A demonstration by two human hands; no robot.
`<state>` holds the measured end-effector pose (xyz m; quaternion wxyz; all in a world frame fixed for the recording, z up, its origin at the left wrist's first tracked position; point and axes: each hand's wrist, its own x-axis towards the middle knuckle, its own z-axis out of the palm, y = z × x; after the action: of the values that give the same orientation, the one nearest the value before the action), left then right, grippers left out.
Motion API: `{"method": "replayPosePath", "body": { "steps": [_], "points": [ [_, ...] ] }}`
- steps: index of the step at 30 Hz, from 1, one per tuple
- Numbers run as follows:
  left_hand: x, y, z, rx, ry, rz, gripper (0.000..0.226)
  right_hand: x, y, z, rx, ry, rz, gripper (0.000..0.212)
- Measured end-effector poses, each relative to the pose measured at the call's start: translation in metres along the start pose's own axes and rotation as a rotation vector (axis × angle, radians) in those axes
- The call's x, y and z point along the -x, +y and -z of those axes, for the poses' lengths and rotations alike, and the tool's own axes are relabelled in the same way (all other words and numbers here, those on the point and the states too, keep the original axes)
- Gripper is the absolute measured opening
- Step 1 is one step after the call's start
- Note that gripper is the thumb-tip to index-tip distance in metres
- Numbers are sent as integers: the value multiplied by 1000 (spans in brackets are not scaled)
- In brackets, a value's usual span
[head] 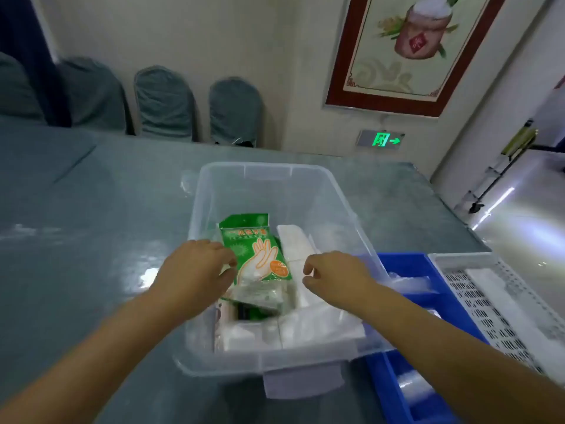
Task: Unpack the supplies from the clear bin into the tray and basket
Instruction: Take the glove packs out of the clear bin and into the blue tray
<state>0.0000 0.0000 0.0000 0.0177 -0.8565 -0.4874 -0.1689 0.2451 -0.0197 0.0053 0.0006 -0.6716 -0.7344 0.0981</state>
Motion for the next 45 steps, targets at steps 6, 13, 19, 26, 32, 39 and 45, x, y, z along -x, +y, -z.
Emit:
{"method": "replayPosePath", "body": {
  "steps": [6,13,19,26,32,39,45],
  "points": [
    [-3,-7,-6,108,31,22,28,-61,-29,-34,42,-105,172,44],
    [-1,-11,-9,190,28,36,33,-105,-29,-66,414,-66,444,37],
    [1,-13,-11,274,-7,119,33,-117,-4,-42,185,57,270,17],
    [-28,15,9,611,-191,542,27,-92,6,30,-413,347,272,8],
    [-64,27,18,1786,80,1061,35,-53,-10,28,82,741,1023,22],
    [-49,-12,45,1438,488,1020,25,-75,-20,13,20,434,746,24],
    [-25,-29,53,1397,643,1006,21,-109,-60,-38,150,-151,523,41]
  ]
}}
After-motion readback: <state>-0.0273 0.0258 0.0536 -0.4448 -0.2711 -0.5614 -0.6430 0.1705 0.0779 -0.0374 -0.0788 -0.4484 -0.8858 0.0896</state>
